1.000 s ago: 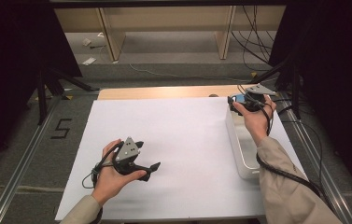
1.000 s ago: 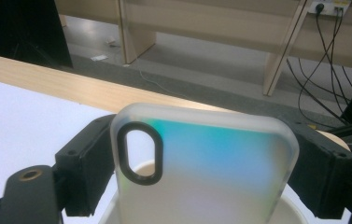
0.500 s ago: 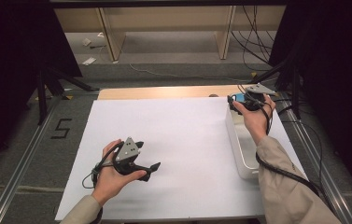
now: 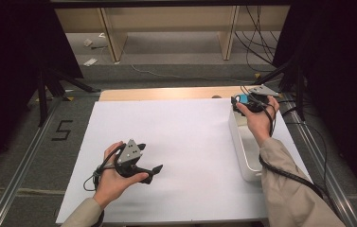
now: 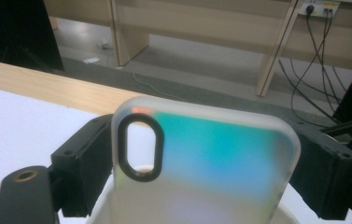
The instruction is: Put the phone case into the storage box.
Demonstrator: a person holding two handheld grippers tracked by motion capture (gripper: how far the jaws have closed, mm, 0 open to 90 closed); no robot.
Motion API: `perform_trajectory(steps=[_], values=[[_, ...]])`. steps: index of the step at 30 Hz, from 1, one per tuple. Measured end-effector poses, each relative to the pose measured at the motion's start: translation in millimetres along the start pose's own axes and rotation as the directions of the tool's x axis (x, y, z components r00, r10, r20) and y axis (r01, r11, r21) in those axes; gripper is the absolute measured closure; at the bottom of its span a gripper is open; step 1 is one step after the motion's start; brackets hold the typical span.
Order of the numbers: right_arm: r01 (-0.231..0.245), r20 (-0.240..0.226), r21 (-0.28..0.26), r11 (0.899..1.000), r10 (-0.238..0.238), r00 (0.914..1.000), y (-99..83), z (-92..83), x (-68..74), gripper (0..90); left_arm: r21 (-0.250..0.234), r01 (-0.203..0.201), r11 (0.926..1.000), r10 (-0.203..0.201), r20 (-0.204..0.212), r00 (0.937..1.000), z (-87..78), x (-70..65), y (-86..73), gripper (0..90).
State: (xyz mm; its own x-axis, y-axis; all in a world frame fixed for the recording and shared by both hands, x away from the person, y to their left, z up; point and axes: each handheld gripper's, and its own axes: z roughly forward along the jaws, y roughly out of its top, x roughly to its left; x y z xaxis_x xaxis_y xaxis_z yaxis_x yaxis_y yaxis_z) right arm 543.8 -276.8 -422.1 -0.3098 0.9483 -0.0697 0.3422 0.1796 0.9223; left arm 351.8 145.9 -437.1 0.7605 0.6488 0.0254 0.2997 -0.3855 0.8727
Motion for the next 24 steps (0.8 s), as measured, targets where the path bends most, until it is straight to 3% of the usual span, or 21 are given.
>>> perform_trajectory(steps=[7,12,24], values=[[0.008,0.017,0.002,1.000,-0.008,0.9998,-1.1,1.3,0.5,14.1,0.000,-0.001,1.0000,0.001,0.000,1.0000,-0.1,0.1,-0.1,5.5],[0.009,0.007,-0.001,1.000,-0.009,0.9999,-0.9,1.9,0.7,6.8,0.000,-0.002,1.0000,0.002,0.002,1.0000,0.2,-0.2,-0.1,5.4],[-0.025,0.001,-0.038,0.999,0.025,0.9997,2.5,-2.0,-2.1,2.6,0.000,-0.001,1.0000,0.001,0.001,1.0000,0.0,0.0,-0.1,5.5]])
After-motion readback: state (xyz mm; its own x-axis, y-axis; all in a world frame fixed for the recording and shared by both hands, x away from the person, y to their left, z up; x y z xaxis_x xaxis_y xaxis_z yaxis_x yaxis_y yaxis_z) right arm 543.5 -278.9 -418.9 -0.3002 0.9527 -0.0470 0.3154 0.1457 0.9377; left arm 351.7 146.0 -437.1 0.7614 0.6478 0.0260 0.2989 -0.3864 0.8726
